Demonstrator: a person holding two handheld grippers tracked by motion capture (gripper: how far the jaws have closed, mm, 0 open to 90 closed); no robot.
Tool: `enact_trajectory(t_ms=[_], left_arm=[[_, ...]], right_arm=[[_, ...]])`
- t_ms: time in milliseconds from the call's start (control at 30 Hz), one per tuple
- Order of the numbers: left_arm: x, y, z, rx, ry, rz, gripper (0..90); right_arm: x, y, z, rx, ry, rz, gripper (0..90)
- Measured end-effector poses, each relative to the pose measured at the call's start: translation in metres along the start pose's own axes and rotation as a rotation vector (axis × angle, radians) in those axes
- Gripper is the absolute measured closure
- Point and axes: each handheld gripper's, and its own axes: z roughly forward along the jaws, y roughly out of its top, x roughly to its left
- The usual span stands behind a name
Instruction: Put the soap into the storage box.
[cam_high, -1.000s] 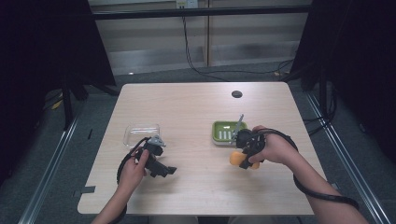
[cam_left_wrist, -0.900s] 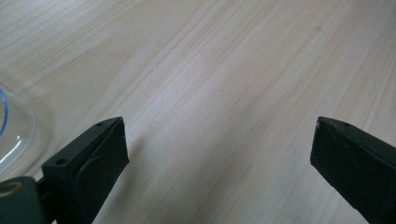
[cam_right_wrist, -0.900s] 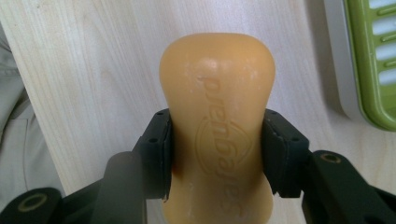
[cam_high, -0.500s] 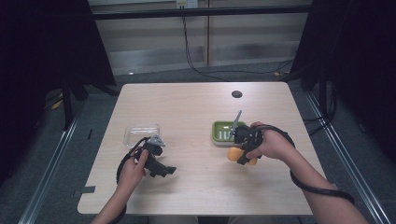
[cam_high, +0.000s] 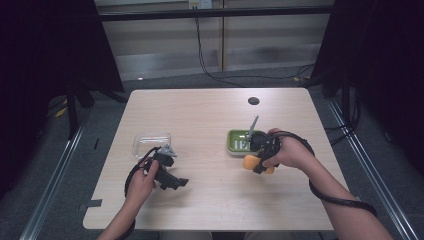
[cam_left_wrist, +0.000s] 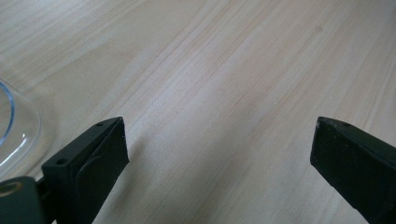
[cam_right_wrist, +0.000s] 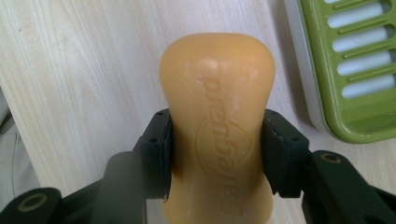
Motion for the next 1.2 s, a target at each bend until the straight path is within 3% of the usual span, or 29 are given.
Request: enact_trajectory(t_ms=[233,300,333,367,967,1200], left_arm=[[-0.001,0.0,0.001,0.002,-0.008,0.0,3.8],[0.002,0.001,-0.001,0.031,-0.008,0.037,3.8],[0.001,0.001,-0.001,0.026,-0.009,0.031,3.8],[-0.001,0.0,0.001,0.002,-0.008,-0.005,3.8],[0.0,0.0,0.003,-0.008,-0.006,-0.008,3.9],[0.0,0.0,0.003,-0.005,-0.01,-0.011,3.8]], right_arm=[[-0.003,0.001,-0.001,-0.003,-0.001,0.022,50.4],[-0.005,0.002,-0.002,-0.008,-0.003,0.028,50.4],[-0.006,0.002,-0.002,-0.008,-0.003,0.015,50.4],[-0.006,0.002,-0.003,-0.011,-0.003,0.022,50.4],[-0.015,0.003,-0.004,-0.01,-0.014,0.045,50.4],[-0.019,0.005,-0.003,-0.02,-0.022,0.024,50.4]])
